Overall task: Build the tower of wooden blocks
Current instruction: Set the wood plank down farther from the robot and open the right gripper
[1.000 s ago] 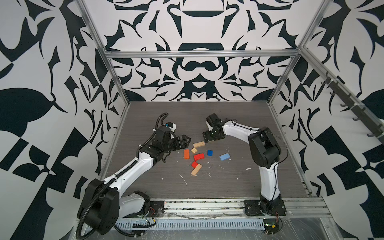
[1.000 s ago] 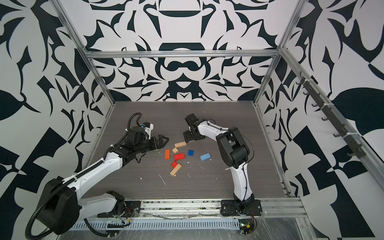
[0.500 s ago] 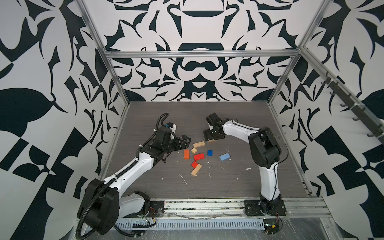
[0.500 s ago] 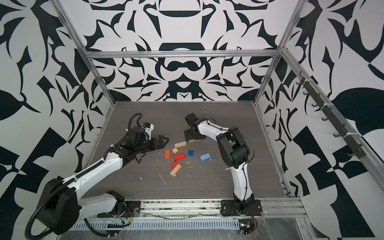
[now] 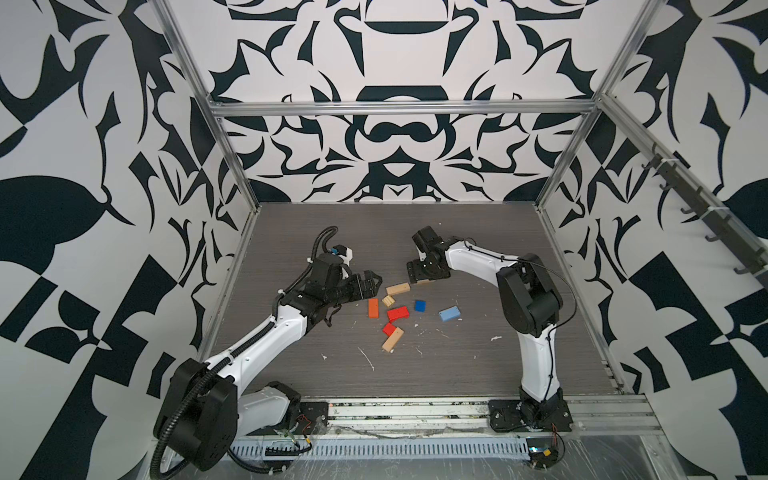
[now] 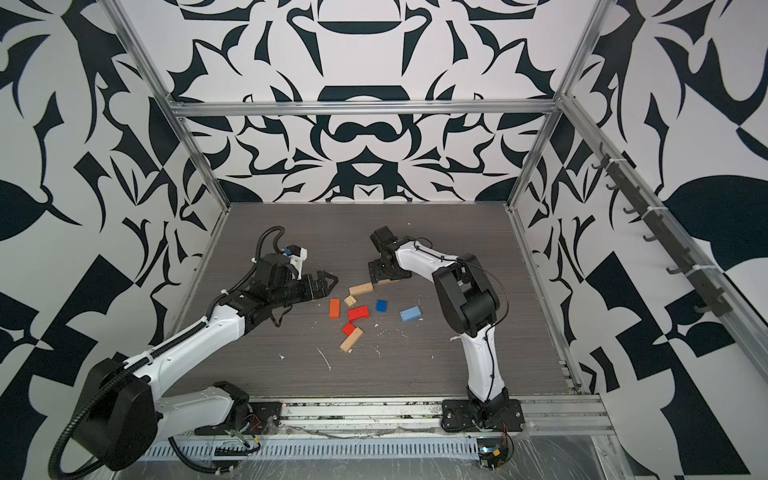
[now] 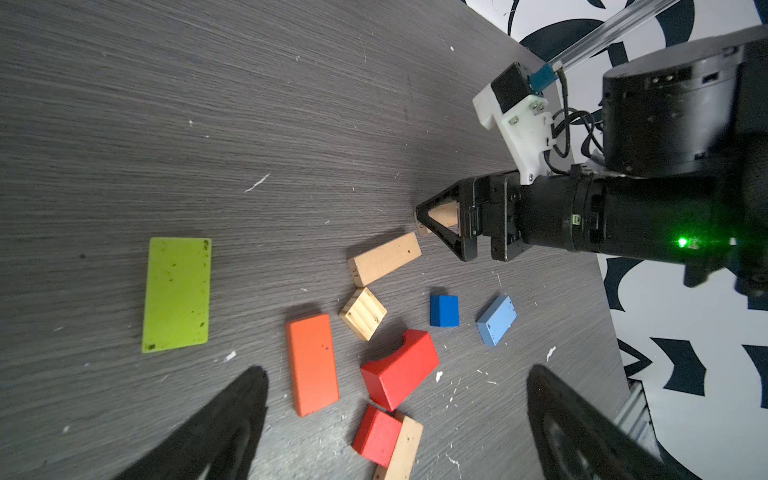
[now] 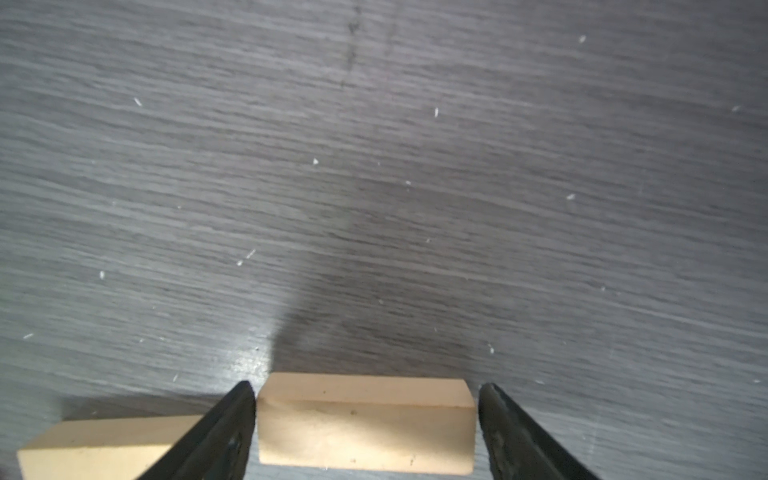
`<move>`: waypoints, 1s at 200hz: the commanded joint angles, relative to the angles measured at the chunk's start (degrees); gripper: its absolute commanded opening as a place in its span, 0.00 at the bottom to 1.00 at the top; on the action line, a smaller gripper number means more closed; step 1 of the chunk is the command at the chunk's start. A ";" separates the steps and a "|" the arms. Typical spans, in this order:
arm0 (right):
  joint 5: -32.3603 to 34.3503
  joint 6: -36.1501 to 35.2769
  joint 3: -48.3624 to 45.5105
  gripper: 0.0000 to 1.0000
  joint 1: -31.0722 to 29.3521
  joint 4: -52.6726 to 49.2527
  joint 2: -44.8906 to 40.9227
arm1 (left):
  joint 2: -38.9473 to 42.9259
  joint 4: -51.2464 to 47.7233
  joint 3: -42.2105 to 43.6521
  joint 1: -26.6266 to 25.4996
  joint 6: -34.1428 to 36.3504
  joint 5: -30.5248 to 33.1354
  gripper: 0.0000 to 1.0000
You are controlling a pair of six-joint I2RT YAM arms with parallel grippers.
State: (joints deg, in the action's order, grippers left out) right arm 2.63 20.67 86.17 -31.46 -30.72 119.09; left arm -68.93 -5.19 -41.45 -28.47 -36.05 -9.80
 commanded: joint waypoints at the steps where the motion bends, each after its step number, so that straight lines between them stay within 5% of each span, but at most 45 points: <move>1: 0.97 -0.54 0.14 0.87 0.12 -2.05 -0.53 | 0.87 -0.35 0.58 -0.18 -0.38 0.69 0.99; 200: 7.16 9.16 -0.22 0.74 0.25 -2.72 -0.35 | -0.22 -0.37 -0.43 -0.93 -0.22 0.88 1.00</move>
State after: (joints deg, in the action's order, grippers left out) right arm 6.61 27.14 85.43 -31.46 -31.77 119.09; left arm -68.99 -5.17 -41.45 -29.17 -36.18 -9.17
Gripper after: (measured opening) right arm 0.745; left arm 0.994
